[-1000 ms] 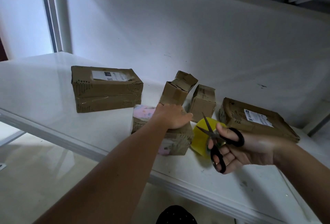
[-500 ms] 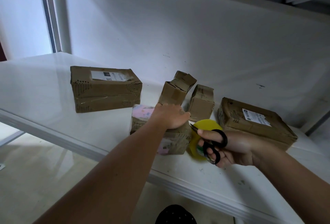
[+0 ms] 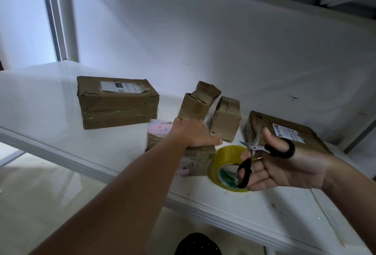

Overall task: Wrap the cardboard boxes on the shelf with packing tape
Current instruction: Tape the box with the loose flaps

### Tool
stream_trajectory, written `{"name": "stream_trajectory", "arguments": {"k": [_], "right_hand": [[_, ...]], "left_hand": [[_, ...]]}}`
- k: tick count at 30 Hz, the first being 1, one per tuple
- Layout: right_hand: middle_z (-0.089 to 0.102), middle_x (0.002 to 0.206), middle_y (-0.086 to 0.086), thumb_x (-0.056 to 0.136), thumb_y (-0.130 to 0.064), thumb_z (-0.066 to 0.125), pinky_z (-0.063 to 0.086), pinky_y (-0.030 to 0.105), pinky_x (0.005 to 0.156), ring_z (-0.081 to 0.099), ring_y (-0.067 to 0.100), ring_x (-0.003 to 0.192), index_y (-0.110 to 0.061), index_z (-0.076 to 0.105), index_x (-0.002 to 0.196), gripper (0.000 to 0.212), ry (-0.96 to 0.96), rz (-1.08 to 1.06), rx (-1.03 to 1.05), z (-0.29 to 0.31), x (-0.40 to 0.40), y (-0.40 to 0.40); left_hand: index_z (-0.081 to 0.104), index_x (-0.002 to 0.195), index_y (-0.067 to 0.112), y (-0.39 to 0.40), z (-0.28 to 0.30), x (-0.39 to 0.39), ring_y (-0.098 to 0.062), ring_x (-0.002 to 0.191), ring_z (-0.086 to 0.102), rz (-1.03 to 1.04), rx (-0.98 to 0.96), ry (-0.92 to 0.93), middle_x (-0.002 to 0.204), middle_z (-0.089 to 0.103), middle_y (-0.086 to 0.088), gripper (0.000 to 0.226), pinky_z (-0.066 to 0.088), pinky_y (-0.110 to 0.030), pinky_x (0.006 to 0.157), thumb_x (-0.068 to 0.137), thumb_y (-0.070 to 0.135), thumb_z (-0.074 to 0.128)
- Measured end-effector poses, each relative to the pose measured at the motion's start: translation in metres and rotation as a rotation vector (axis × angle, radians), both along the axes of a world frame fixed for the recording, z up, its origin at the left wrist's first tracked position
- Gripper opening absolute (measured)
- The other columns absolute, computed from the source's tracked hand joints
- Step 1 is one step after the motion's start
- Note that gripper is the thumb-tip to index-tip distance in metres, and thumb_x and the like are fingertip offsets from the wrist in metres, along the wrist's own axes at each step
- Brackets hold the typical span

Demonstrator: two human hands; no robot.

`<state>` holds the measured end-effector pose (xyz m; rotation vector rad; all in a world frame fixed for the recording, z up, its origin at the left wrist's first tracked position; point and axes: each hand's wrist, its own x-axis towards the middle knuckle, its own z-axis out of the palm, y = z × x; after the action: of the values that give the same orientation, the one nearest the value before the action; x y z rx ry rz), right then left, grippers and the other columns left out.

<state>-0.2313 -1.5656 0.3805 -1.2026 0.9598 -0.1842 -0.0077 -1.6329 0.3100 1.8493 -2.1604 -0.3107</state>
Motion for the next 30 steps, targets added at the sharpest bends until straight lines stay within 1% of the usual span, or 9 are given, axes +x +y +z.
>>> {"name": "stream_trajectory", "arguments": {"k": [5,10,12,15,17,20,23,26,30], "right_hand": [[0.065,0.105,0.024,0.033,-0.073,0.081,0.055,0.038,0.080,0.067,0.031,0.090,-0.009,0.054,0.108,0.103,0.067,-0.006,-0.044,0.001,-0.012,-0.005],[0.064,0.101,0.022,0.042,-0.074,0.078,0.054,0.038,0.080,0.066,0.030,0.088,-0.009,0.058,0.103,0.092,0.040,0.037,-0.038,0.002,-0.022,-0.012],[0.065,0.100,0.022,0.045,-0.074,0.078,0.054,0.038,0.081,0.066,0.030,0.088,-0.008,0.058,0.104,0.091,0.035,0.059,-0.035,0.002,-0.025,-0.014],[0.065,0.097,0.021,0.046,-0.073,0.078,0.054,0.038,0.083,0.066,0.030,0.088,-0.007,0.056,0.105,0.091,0.027,0.080,-0.052,0.000,-0.028,-0.016],[0.065,0.094,0.020,0.048,-0.072,0.079,0.054,0.039,0.082,0.065,0.029,0.087,-0.007,0.055,0.105,0.089,0.007,0.082,-0.079,0.001,-0.028,-0.018],[0.063,0.091,0.020,0.052,-0.068,0.079,0.055,0.039,0.081,0.064,0.029,0.086,-0.006,0.057,0.104,0.084,-0.021,0.100,-0.110,0.006,-0.028,-0.021],[0.063,0.091,0.020,0.050,-0.067,0.081,0.056,0.039,0.078,0.064,0.028,0.083,-0.007,0.063,0.102,0.082,0.001,0.027,-0.150,0.012,-0.032,-0.027],[0.068,0.088,0.012,0.051,-0.078,0.072,0.055,0.032,0.069,0.065,0.020,0.077,-0.015,0.070,0.097,0.078,0.284,-0.111,-0.240,0.012,-0.046,-0.034],[0.060,0.064,0.001,0.080,-0.064,0.058,0.039,0.020,0.055,0.051,0.008,0.045,-0.016,0.057,0.075,0.049,1.110,-0.197,-0.457,-0.022,-0.070,-0.040]], "left_hand": [[0.039,0.139,0.022,-0.004,0.015,-0.009,-0.033,0.141,0.022,0.079,0.294,-0.134,0.148,0.034,-0.010,0.080,-0.006,-0.068,0.108,0.077,0.071,0.053],[0.011,0.150,0.011,0.000,0.010,-0.039,-0.037,0.145,0.005,0.193,0.341,-0.220,0.156,0.014,-0.016,0.085,-0.009,-0.072,0.104,0.085,0.047,0.052],[0.012,0.150,0.010,0.003,0.008,-0.042,-0.035,0.144,0.008,0.180,0.278,-0.230,0.155,0.017,-0.015,0.078,-0.009,-0.070,0.105,0.088,0.041,0.048],[0.031,0.145,0.018,0.009,-0.001,-0.030,-0.026,0.139,0.027,-0.025,-0.010,0.003,0.149,0.034,-0.008,0.059,0.008,-0.057,0.114,0.093,0.045,0.044],[0.036,0.143,0.026,0.017,-0.002,-0.026,-0.018,0.133,0.036,-0.248,-0.091,0.235,0.146,0.040,0.001,0.063,0.029,-0.043,0.107,0.089,0.053,0.054],[0.035,0.144,0.033,0.026,0.000,-0.034,-0.011,0.128,0.043,-0.402,0.157,0.550,0.145,0.044,0.007,0.082,0.040,-0.028,0.092,0.075,0.047,0.076],[0.035,0.145,0.031,0.021,0.006,-0.039,-0.015,0.126,0.045,-0.412,0.283,0.571,0.138,0.050,0.005,0.082,0.041,-0.025,0.087,0.076,0.037,0.078],[0.040,0.143,0.029,0.018,0.017,-0.046,-0.018,0.109,0.052,-0.467,0.292,0.484,0.112,0.053,0.006,0.071,0.043,-0.020,0.073,0.081,0.036,0.074],[0.045,0.138,0.037,0.019,0.026,-0.055,-0.028,0.110,0.052,-0.473,0.206,0.352,0.095,0.052,0.002,0.066,0.044,-0.033,0.079,0.078,0.048,0.072]]}}
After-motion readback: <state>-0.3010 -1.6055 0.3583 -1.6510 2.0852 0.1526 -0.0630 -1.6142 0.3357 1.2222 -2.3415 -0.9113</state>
